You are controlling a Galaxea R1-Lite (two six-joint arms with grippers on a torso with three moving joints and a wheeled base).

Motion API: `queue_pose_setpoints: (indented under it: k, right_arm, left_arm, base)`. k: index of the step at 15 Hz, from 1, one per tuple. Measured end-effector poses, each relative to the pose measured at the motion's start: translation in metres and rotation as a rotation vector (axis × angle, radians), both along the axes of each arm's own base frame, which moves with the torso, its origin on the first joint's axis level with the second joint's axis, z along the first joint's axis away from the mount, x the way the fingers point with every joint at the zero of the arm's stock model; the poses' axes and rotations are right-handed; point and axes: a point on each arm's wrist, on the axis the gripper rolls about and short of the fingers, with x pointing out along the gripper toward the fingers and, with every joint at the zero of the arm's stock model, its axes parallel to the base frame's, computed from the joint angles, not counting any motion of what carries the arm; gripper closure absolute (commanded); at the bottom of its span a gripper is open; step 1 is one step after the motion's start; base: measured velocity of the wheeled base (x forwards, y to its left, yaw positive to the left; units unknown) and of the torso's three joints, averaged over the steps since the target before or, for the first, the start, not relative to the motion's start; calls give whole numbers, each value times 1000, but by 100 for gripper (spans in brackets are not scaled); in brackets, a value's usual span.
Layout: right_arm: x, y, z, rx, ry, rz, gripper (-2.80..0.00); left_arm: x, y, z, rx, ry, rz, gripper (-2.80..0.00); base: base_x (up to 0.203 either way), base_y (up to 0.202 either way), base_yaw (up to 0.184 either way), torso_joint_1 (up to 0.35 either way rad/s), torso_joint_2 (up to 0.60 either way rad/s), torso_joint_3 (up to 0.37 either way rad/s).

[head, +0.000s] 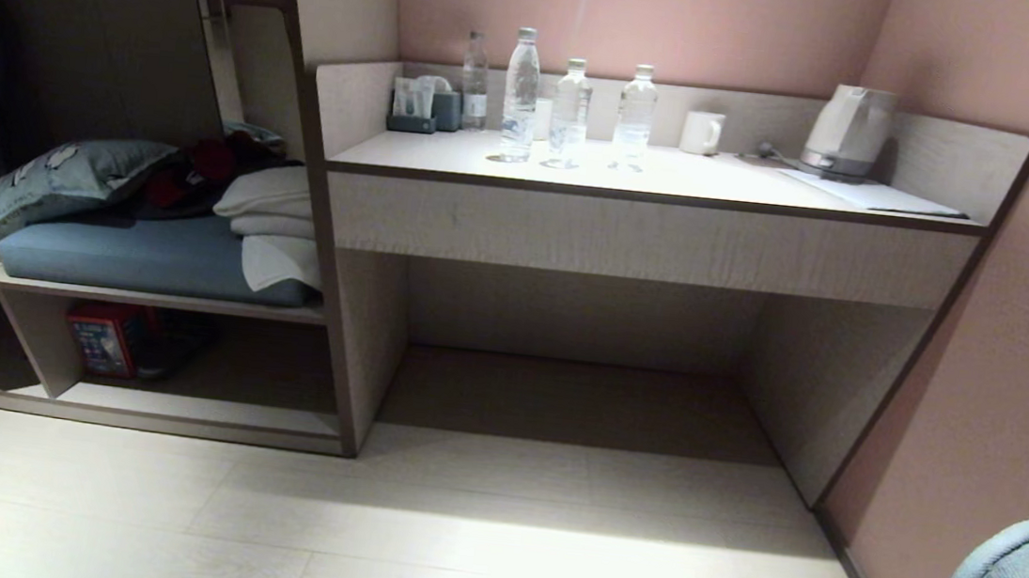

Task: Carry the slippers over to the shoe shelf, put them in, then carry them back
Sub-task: Place the slippers into the shoe cabinet

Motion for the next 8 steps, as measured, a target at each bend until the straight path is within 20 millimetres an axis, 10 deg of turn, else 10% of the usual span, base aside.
queue_pose_setpoints:
  k: [8]
  right_arm:
    - [0, 0, 0, 0, 0, 0, 0]
  left_arm:
    - [0, 0, 0, 0, 0, 0, 0]
  base:
    - [0, 0, 0, 0, 0, 0]
